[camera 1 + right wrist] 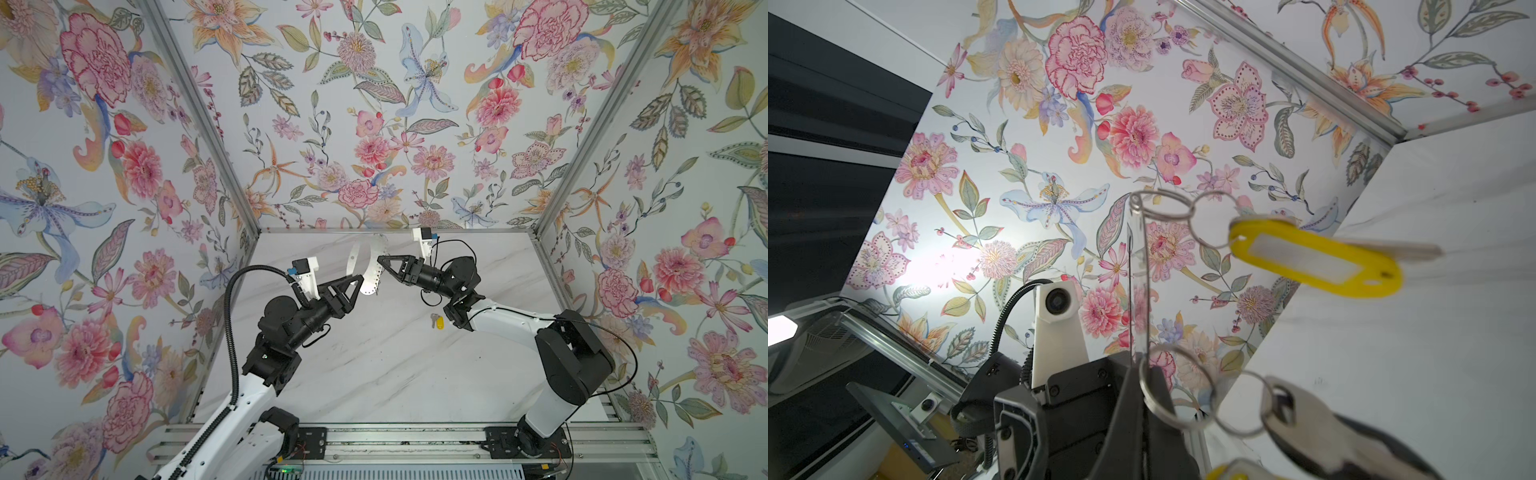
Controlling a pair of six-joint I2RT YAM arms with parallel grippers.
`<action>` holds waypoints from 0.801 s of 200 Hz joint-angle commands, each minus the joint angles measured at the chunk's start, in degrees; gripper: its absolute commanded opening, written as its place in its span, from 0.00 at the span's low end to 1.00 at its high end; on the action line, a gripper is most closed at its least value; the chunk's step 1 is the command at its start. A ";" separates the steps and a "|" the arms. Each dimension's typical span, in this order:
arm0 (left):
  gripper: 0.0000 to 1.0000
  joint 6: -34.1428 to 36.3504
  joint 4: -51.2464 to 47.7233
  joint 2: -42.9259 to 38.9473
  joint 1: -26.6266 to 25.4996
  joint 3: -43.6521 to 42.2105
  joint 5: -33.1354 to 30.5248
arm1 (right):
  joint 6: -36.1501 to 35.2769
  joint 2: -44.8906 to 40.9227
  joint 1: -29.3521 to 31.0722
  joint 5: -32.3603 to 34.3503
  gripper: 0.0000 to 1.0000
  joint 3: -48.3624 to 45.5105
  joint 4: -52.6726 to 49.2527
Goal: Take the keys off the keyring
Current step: 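Lift the steel plate with keys off the table with both grippers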
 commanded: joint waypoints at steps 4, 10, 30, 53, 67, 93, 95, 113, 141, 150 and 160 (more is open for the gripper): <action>0.62 -1.70 4.83 0.92 -1.51 -0.94 -1.21 | 3.71 -0.48 0.65 1.05 0.00 2.13 7.38; 0.61 -1.26 3.65 1.02 -1.67 -0.86 -1.98 | 4.07 -0.59 0.64 1.13 0.00 2.13 7.72; 0.51 -3.88 9.12 1.11 -1.77 -2.69 -0.82 | 3.13 -1.28 0.89 1.18 0.00 2.13 6.39; 0.29 -6.53 13.53 1.29 -2.38 -2.98 0.26 | 3.72 -0.93 1.15 1.40 0.00 1.99 7.32; 0.17 -7.65 15.37 1.51 -2.49 -3.04 1.16 | 4.29 -0.53 1.28 1.40 0.00 2.21 8.08; 0.01 -7.63 15.76 1.72 -2.49 -2.51 1.81 | 4.59 -0.41 1.50 1.32 0.00 2.48 8.56; 0.01 -7.67 15.75 1.73 -2.48 -2.41 1.87 | 4.53 -0.39 1.44 1.31 0.00 2.48 8.62; 0.00 -7.34 16.08 1.80 -2.40 -1.76 2.35 | 4.35 -0.68 1.26 1.24 0.00 2.34 9.15; 0.00 -4.70 12.57 3.30 -1.72 2.02 4.66 | 2.88 -1.13 0.72 0.33 0.29 2.17 9.15; 0.00 -3.17 10.17 3.88 -1.59 3.88 5.08 | 1.79 -1.53 0.39 -0.36 0.35 2.05 8.54; 0.00 -1.05 7.16 4.48 -1.53 6.07 5.42 | -0.42 -2.51 0.03 -0.89 0.40 1.74 6.45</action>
